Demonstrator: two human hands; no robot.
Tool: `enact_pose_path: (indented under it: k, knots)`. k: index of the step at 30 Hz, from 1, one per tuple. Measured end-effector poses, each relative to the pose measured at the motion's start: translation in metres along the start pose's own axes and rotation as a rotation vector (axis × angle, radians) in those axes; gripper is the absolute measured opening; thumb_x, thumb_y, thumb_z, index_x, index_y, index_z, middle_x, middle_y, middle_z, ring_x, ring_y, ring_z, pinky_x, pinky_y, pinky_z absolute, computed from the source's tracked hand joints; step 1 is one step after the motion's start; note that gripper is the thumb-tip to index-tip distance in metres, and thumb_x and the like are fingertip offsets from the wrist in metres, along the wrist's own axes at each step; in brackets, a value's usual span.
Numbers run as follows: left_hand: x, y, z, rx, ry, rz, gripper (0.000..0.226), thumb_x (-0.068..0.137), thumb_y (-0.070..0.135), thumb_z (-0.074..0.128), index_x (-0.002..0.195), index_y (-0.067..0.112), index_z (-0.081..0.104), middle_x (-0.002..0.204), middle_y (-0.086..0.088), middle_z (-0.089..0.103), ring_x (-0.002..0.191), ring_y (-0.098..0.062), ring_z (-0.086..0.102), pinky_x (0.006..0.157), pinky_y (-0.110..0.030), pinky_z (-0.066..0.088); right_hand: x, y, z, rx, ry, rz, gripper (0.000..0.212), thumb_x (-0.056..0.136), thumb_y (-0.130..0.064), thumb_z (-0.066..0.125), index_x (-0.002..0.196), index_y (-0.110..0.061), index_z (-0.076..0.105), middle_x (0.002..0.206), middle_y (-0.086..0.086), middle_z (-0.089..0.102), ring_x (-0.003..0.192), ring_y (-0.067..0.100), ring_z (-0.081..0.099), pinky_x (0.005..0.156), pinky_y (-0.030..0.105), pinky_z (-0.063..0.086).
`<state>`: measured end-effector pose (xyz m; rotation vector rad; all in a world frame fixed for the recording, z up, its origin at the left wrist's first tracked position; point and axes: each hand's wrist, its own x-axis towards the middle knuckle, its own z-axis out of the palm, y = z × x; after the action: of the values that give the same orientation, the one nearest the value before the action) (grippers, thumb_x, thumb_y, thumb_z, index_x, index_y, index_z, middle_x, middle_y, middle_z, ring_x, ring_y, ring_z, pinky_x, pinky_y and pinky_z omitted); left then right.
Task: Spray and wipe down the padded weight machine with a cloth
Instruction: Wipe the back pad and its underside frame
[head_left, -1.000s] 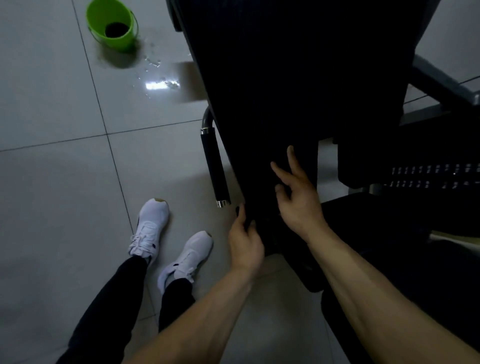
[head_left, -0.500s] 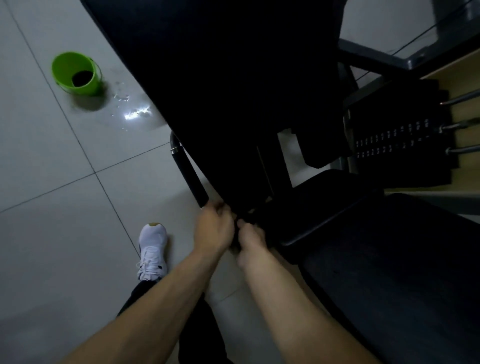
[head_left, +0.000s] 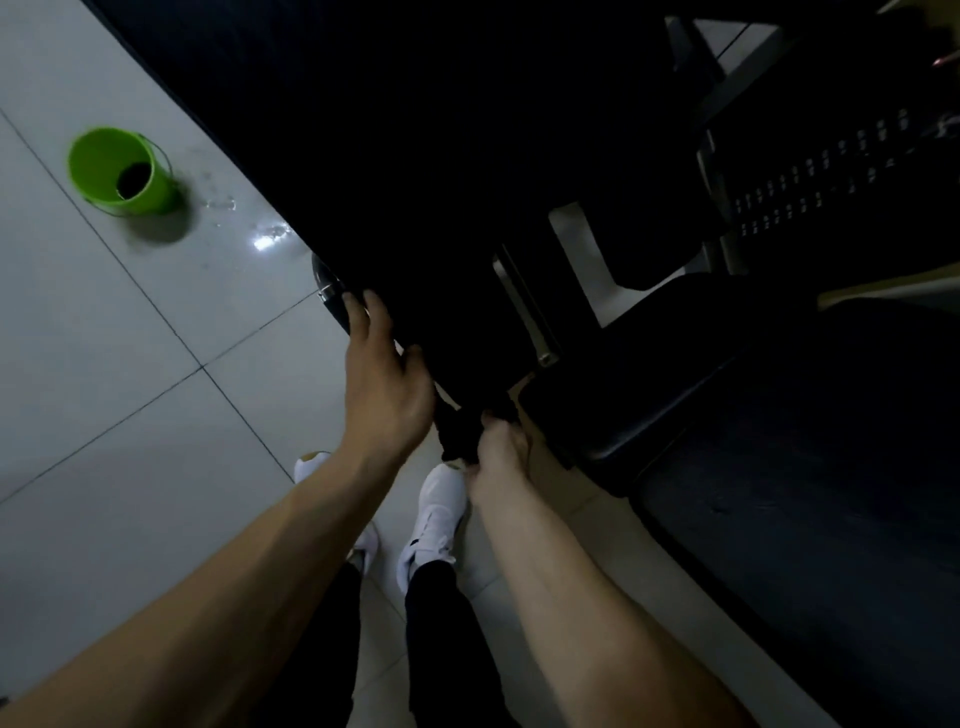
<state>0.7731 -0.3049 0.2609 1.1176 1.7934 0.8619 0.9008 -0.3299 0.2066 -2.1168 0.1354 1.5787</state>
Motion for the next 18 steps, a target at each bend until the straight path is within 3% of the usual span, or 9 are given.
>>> enact_pose_path:
  k: [3, 5, 7, 9, 12, 15, 17, 18]
  knots:
    - [0.002, 0.006, 0.003, 0.284, -0.044, 0.118, 0.068, 0.099, 0.045, 0.03, 0.163, 0.025, 0.021, 0.172, -0.004, -0.001, 0.158, -0.029, -0.002, 0.127, -0.048, 0.017, -0.017, -0.016, 0.004, 0.089, 0.089, 0.026, 0.035, 0.104, -0.005, 0.047, 0.138, -0.007, 0.057, 0.13, 0.014, 0.065, 0.104, 0.027, 0.063, 0.098, 0.042, 0.055]
    - [0.003, 0.01, 0.006, 0.447, -0.094, 0.146, 0.072, 0.095, 0.046, 0.024, 0.163, 0.022, 0.022, 0.172, -0.008, 0.0, 0.157, -0.03, -0.012, 0.128, -0.048, 0.002, -0.051, -0.02, -0.001, 0.121, 0.072, -0.089, 0.039, 0.106, -0.005, 0.049, 0.142, -0.02, 0.052, 0.132, 0.007, 0.061, 0.115, 0.024, 0.062, 0.099, 0.032, 0.051]
    - [0.005, 0.004, 0.007, 0.529, -0.126, 0.177, 0.072, 0.093, 0.04, 0.025, 0.162, 0.018, 0.023, 0.171, -0.011, 0.003, 0.157, -0.032, -0.014, 0.127, -0.05, -0.002, -0.089, -0.027, -0.01, 0.07, -0.012, -0.289, 0.043, 0.107, -0.01, 0.052, 0.147, -0.024, 0.049, 0.137, -0.001, 0.06, 0.12, 0.009, 0.061, 0.102, 0.021, 0.048]
    - [0.009, 0.002, 0.006, 0.56, -0.145, 0.185, 0.071, 0.094, 0.036, 0.032, 0.162, 0.017, 0.023, 0.171, -0.012, 0.006, 0.156, -0.033, -0.015, 0.127, -0.052, -0.001, -0.087, -0.046, -0.008, 0.009, -0.03, -0.474, 0.044, 0.107, -0.008, 0.05, 0.15, -0.021, 0.048, 0.127, -0.012, 0.059, 0.111, -0.005, 0.058, 0.085, 0.001, 0.044]
    - [0.01, 0.013, 0.002, 0.554, -0.163, 0.204, 0.072, 0.091, 0.034, 0.035, 0.161, 0.015, 0.029, 0.17, -0.011, 0.014, 0.157, -0.033, -0.011, 0.125, -0.056, 0.001, -0.052, -0.088, 0.014, -0.018, 0.006, -0.548, 0.051, 0.108, 0.001, 0.041, 0.156, -0.011, 0.04, 0.142, 0.002, 0.053, 0.129, 0.009, 0.05, 0.073, -0.007, 0.037]
    - [0.012, 0.04, -0.014, 0.382, -0.192, 0.096, 0.064, 0.093, 0.029, 0.032, 0.157, 0.023, 0.038, 0.169, -0.004, 0.012, 0.157, -0.031, -0.001, 0.127, -0.051, 0.006, -0.032, -0.105, 0.048, -0.023, -0.069, -0.442, 0.043, 0.109, -0.005, 0.042, 0.15, -0.011, 0.049, 0.148, 0.011, 0.055, 0.136, 0.027, 0.053, 0.089, 0.009, 0.04]
    - [0.012, 0.056, -0.024, 0.235, -0.236, -0.032, 0.052, 0.103, 0.014, 0.039, 0.151, 0.034, 0.041, 0.166, 0.003, 0.022, 0.15, -0.028, 0.026, 0.125, -0.04, 0.026, -0.025, -0.112, 0.051, -0.119, -0.085, -0.436, 0.038, 0.107, -0.006, 0.045, 0.142, -0.012, 0.057, 0.141, 0.013, 0.061, 0.125, 0.027, 0.059, 0.095, 0.025, 0.043]
    - [0.011, 0.063, -0.03, 0.144, -0.245, -0.12, 0.05, 0.106, 0.01, 0.041, 0.15, 0.035, 0.041, 0.158, 0.004, 0.035, 0.135, -0.021, 0.045, 0.115, -0.03, 0.039, -0.033, -0.119, 0.049, -0.149, -0.142, -0.424, 0.036, 0.107, -0.005, 0.046, 0.139, -0.01, 0.06, 0.138, 0.014, 0.063, 0.121, 0.026, 0.061, 0.097, 0.029, 0.047]
